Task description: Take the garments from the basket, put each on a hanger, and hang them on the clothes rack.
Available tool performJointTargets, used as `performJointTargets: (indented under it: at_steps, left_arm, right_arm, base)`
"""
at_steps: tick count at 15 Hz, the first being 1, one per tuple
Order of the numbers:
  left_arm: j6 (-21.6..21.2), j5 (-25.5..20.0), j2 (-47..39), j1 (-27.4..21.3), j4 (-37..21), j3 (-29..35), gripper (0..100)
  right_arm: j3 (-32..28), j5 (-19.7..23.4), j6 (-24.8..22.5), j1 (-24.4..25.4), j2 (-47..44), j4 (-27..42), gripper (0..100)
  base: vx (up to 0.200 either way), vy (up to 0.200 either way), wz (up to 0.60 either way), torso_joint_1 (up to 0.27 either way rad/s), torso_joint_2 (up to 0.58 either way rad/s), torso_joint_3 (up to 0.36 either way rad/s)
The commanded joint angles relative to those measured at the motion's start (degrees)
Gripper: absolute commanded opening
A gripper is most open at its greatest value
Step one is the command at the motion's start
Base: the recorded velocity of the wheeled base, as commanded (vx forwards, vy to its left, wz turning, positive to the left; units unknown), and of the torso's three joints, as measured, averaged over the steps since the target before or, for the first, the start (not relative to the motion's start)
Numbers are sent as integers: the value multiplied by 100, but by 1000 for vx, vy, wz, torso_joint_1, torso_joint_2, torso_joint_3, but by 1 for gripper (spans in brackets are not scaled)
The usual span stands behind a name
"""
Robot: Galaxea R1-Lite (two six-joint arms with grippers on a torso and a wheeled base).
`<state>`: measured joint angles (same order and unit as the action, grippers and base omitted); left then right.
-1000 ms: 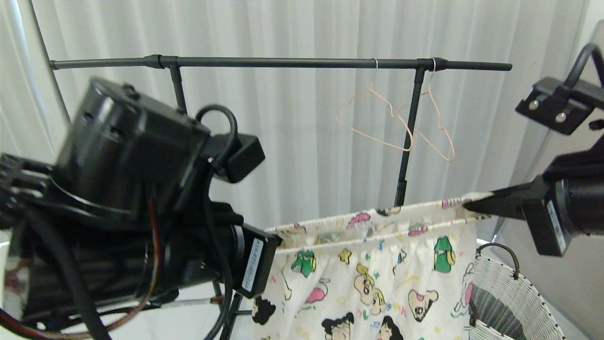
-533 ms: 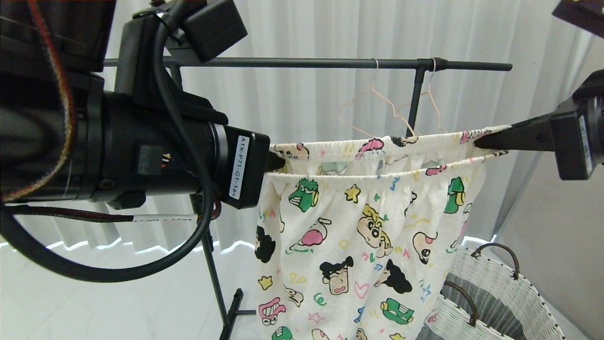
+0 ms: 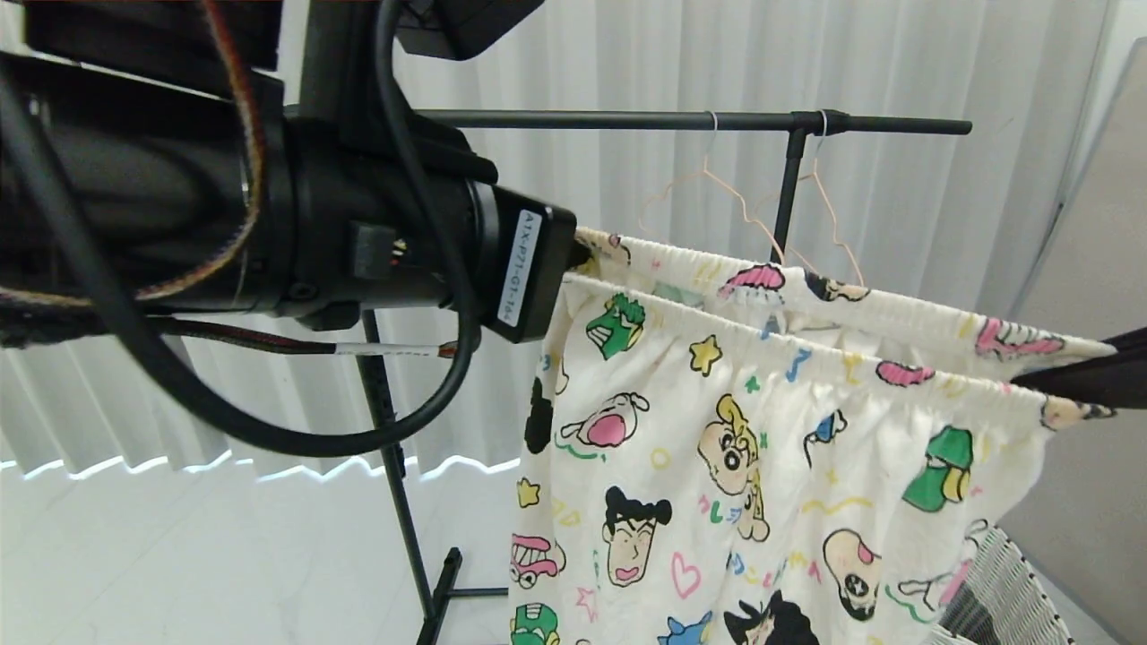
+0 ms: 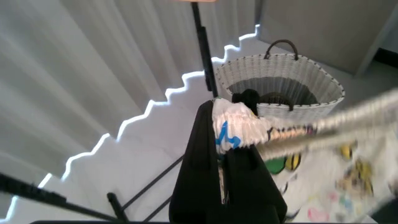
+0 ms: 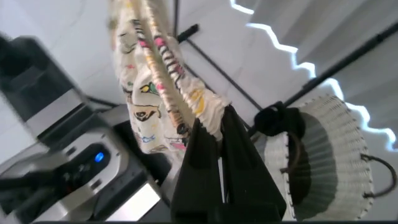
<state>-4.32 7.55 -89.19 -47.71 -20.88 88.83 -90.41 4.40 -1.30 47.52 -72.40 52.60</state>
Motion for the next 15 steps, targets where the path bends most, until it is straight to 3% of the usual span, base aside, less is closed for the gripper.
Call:
performJointTargets:
  at_steps: [1,3,7,9,10,12,14,15]
  left_arm:
    - [10,-183,-371,-1,40,134,0]
    - [36,-306,-398,-1,40,108,0]
    - [36,-280,-319,87,23,-59,0]
    - [36,-271,-196,184,-65,-121,0]
    - [45,-280,15,280,-390,-173,0]
    - [317,-289,341,289,-733,-375,0]
    - [1012,-289,885,96,-979,-912,0]
    - [1117,-289,1044,-10,-1032,-1043,0]
  right_arm:
    - [111,35,43,522,138,22,0]
    - [111,26,122,820,24,4,0]
    - [111,-45,139,829,-11,-22,0]
    - [146,-256,139,829,7,-22,0]
    - [269,-458,157,820,15,-48,0]
    - [427,-554,157,583,-29,-382,0]
    - [392,-510,122,144,-424,-1252,0]
    - [339,-493,113,73,-538,-1428,0]
  base:
    - [0,0,0,0,0,0]
    - [0,0,0,0,0,0]
    - [0,0,0,0,0,0]
    - [0,0,0,0,0,0]
    - [0,0,0,0,0,0]
    - [0,0,0,0,0,0]
    - [0,0,0,0,0,0]
    - [0,0,0,0,0,0]
